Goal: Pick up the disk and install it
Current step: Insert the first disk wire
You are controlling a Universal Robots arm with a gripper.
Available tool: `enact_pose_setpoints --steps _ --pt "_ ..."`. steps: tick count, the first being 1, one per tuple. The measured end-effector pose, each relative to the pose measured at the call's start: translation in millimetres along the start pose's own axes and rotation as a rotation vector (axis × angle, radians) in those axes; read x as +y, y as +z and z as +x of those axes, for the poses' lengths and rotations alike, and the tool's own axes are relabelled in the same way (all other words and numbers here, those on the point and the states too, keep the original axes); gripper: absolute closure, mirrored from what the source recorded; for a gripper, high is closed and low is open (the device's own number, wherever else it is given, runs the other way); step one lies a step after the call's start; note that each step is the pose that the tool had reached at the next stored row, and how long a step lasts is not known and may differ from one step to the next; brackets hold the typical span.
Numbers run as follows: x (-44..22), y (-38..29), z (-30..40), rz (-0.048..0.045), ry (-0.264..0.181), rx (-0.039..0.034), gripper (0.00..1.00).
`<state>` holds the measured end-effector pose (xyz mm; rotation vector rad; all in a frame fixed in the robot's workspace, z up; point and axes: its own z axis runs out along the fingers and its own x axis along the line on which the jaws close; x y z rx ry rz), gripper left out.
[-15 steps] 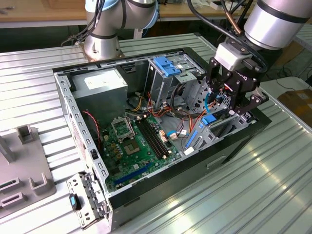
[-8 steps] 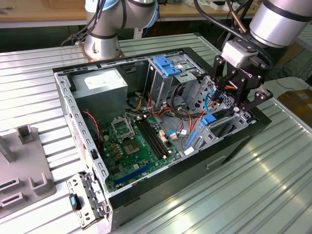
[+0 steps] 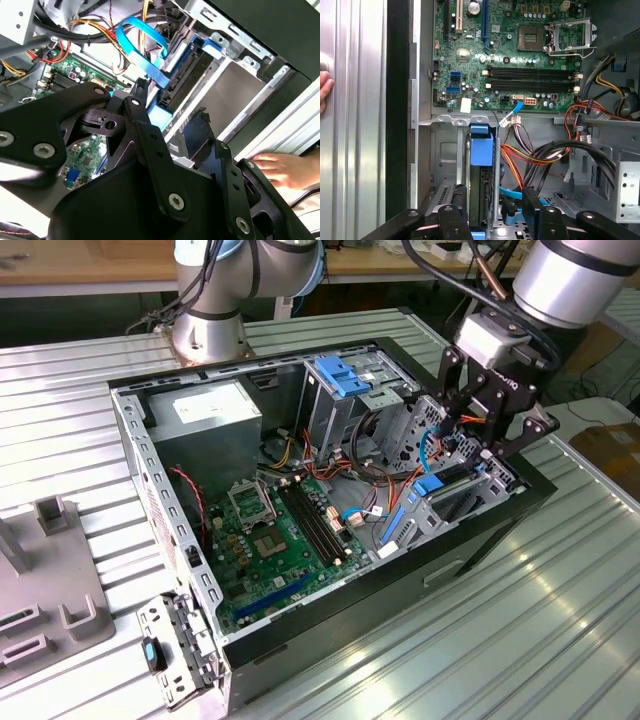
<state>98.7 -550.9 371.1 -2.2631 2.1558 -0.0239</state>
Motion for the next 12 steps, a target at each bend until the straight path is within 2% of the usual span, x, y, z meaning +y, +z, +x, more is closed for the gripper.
enact_pose_setpoints --steps 2,6,10,12 --pt "-2.8 0.1 -1.5 0.0 0.0 -0.0002 0.44" --pt "-13.8 1.0 -9.3 -0.0002 0.0 -0.0001 0.44" --pt "-16.5 10.2 -15.4 -0.0099 -0.001 -0.0003 0.44" --pt "-18.7 11.5 -18.9 -0.0106 -0.001 -0.0006 0.44"
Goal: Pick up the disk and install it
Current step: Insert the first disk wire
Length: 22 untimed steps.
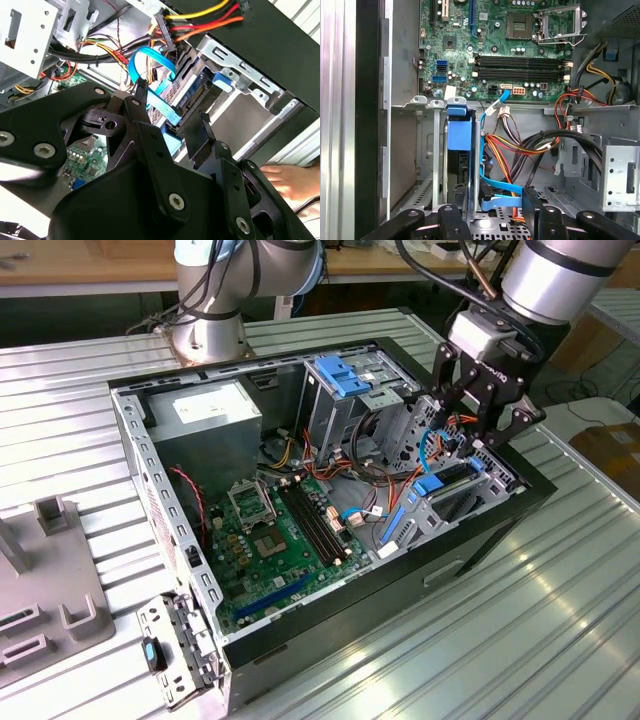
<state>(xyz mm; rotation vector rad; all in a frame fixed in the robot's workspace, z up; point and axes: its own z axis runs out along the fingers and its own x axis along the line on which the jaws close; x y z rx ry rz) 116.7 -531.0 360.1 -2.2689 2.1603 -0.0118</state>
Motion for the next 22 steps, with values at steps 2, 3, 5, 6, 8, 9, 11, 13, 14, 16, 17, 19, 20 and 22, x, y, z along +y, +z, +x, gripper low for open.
enact_pose_setpoints --steps 2,3,5,6,8,9,11,13,14,16,17,19,20,22 --pt "0.0 0.0 0.0 0.0 0.0 0.0 0.44" --pt "0.0 0.0 0.0 0.0 0.0 0.0 0.44" --pt "-0.1 0.0 0.0 0.0 0.0 0.0001 0.45" --pt "-0.1 0.0 0.0 0.0 0.0 0.0001 0.52" --pt "-0.1 0.0 0.0 0.0 0.0 0.0 0.59" --pt "-0.1 0.0 0.0 0.0 0.0 0.0001 0.59" --pt "-0.1 -1.5 0.0 0.0 0.0 0.0004 0.59" --pt "-0.2 -5.3 0.1 0.0003 0.0 -0.0002 0.59" --pt "-0.1 -5.2 0.4 0.0002 0.0 0.0013 0.59" --pt "0.0 -3.6 2.3 0.0002 0.0 0.002 0.59" --pt "0.1 -3.3 3.7 -0.0002 0.0 0.0031 0.59" --pt "0.0 -3.4 4.1 -0.002 0.0 0.0291 0.59" --pt "0.0 -3.3 4.2 -0.0031 0.0 0.0517 0.59" --pt "0.0 -3.3 4.2 -0.0034 0.0 0.058 0.59"
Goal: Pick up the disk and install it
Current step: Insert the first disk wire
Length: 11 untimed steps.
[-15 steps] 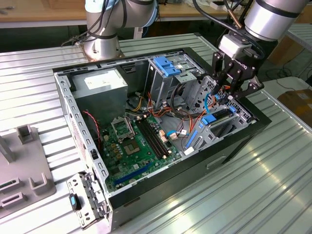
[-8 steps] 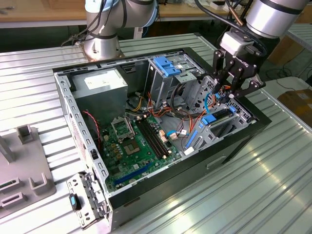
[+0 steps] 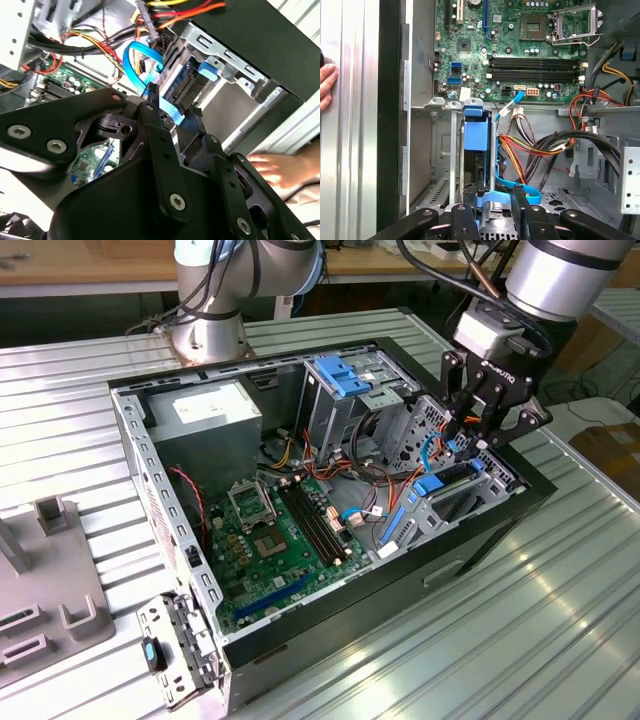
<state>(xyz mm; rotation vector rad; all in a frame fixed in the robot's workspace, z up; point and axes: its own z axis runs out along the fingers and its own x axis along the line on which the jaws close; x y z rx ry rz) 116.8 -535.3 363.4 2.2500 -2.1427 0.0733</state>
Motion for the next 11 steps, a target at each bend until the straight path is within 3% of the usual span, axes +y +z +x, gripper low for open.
enact_pose_setpoints --steps 2,3,4,5,11 --pt "0.0 0.1 0.0 0.0002 0.0 -0.0022 0.59" --pt "0.1 0.4 0.0 0.0006 0.0 -0.011 0.59" --pt "0.1 0.4 0.1 0.0021 0.001 -0.043 0.59" --pt "0.1 0.3 0.2 0.0027 0.001 -0.0536 0.59" --pt "0.0 -0.1 0.2 0.0026 0.001 -0.054 0.59"
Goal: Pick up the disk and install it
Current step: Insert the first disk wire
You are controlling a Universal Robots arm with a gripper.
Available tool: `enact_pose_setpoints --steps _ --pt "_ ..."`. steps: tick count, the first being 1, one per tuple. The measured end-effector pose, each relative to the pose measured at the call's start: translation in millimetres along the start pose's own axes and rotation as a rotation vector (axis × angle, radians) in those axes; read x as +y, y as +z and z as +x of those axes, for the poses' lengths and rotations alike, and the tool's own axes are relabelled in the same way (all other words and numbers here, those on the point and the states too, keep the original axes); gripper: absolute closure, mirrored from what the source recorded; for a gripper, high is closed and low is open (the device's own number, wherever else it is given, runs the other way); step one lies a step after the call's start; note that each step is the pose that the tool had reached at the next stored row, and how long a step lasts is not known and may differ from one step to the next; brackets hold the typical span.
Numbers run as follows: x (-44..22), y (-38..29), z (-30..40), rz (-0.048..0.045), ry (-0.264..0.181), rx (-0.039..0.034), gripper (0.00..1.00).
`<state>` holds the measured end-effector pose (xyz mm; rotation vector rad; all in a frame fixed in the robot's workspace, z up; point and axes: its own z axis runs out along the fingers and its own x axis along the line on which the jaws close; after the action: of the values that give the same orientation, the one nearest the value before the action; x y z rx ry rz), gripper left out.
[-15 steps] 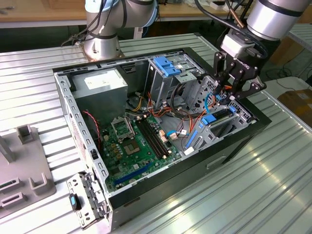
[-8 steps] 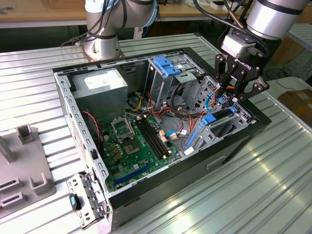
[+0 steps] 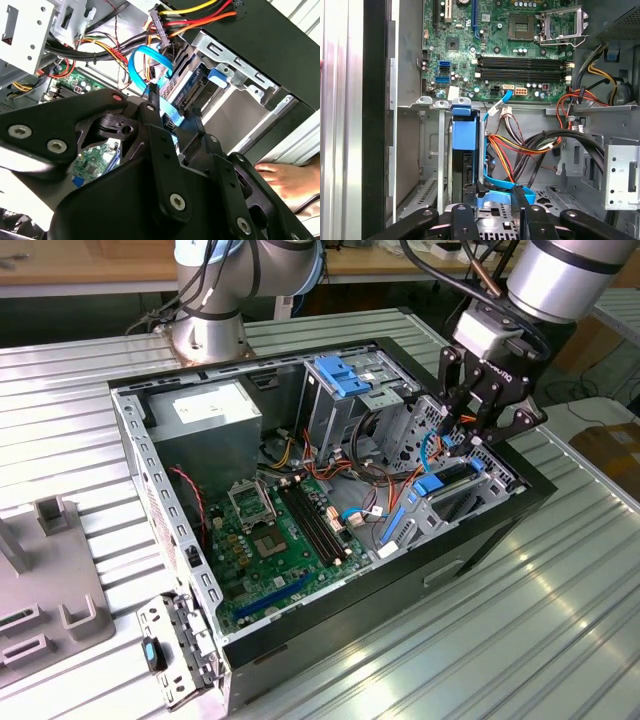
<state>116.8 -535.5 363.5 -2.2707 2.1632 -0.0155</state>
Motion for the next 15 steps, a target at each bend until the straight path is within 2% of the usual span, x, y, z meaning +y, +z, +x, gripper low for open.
enact_pose_setpoints --steps 2,3,9,11,15 --pt "0.0 -0.2 0.0 0.0 0.0 0.0001 0.73" --pt "0.0 -0.2 0.0 0.0 0.0 0.0 0.84" --pt "0.2 -0.7 1.1 0.0 0.0 0.0005 0.84" --pt "5.8 -0.2 8.3 0.001 0.0 0.0 0.84" --pt "6.5 6.9 18.0 0.0012 -0.001 -0.003 0.84"
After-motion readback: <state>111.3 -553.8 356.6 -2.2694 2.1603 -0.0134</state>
